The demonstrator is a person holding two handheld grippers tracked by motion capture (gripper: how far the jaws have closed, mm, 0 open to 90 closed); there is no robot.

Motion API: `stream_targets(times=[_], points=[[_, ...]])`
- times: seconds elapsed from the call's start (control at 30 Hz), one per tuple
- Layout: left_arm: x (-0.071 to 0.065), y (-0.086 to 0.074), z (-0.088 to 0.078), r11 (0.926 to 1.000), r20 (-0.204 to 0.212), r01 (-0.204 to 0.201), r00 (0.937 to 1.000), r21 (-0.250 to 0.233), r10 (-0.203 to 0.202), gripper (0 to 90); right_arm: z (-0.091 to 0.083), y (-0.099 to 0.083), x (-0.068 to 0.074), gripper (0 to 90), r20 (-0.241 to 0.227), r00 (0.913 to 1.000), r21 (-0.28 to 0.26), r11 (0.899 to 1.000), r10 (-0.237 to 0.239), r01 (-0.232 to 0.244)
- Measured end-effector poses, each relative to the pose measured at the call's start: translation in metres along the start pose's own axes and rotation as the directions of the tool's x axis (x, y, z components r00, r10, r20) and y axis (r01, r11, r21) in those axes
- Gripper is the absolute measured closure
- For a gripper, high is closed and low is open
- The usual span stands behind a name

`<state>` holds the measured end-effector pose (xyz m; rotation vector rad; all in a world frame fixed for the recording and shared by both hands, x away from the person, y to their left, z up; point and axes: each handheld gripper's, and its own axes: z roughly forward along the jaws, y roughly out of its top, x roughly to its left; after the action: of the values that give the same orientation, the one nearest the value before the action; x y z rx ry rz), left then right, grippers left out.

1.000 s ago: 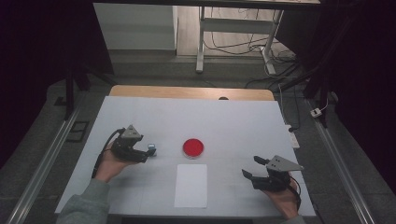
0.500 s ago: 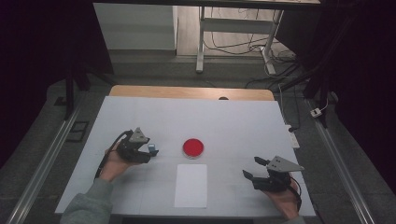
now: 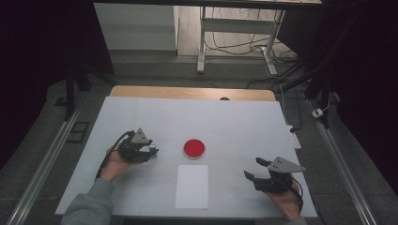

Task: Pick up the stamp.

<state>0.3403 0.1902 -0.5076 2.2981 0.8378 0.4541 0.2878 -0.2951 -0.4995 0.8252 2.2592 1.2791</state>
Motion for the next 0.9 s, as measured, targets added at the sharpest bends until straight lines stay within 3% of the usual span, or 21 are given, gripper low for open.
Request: stream_targets(times=[0.2,0.43,0.5,0.9], points=[[0.0,-0.0004,0.0031,0.9998,0.007,-0.019,0.9998,0.001,0.019,58.9,-0.0005,-0.0003,-0.0004,28.4,0.001,1.0,0.001,1.0,0.0,0.0],[-0.0002,-0.0009,0.0034,0.9992,0.034,-0.039,0.9987,-0.012,0.039,73.1,-0.0017,-0.0007,-0.001,28.5,0.003,1.0,-0.001,1.0,0.002,-0.002],[-0.0009,-0.0002,0.0028,0.9987,0.01,-0.05,0.9987,0.0,0.05,75.5,-0.0018,-0.0006,-0.0007,28.5,0.005,1.0,-0.003,1.0,0.002,-0.002],[0.0025,0.0,-0.0029,0.9989,0.048,0.012,0.9988,-0.044,-0.01,75.9,-0.0022,-0.0004,-0.0002,28.5,0.011,0.9999,-0.001,1.0,0.0,0.0]])
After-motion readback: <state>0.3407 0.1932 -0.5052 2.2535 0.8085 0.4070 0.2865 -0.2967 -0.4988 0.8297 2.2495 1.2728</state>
